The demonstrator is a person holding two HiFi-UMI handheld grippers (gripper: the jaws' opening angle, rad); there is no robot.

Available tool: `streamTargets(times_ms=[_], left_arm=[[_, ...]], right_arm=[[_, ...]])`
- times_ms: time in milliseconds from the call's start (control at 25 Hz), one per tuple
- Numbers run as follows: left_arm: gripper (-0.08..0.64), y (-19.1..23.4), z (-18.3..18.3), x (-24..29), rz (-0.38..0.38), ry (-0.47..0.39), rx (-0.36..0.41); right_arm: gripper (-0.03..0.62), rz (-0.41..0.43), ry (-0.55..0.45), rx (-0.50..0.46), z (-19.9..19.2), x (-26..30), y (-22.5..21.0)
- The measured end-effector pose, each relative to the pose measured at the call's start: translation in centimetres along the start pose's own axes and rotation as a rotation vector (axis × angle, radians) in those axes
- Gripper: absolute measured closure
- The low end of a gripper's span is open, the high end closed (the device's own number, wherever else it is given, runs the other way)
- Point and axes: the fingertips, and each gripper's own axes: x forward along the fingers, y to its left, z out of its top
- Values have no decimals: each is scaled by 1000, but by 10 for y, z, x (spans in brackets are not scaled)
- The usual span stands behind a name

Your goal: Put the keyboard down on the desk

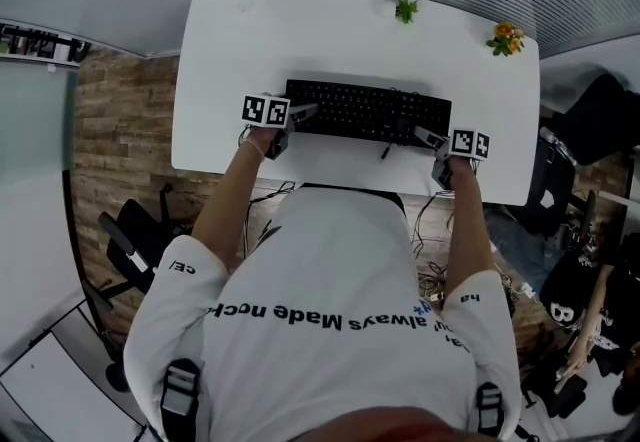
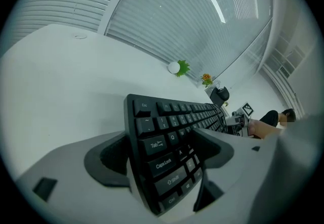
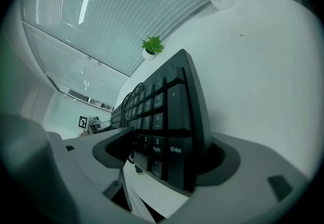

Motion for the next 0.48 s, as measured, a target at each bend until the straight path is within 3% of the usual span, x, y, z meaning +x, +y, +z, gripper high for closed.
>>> streamTargets(times_ms=[480], left_arm=[[166, 9, 0, -1, 76, 15, 25]], right_arm=[[180, -90, 6, -41, 4, 4, -3]])
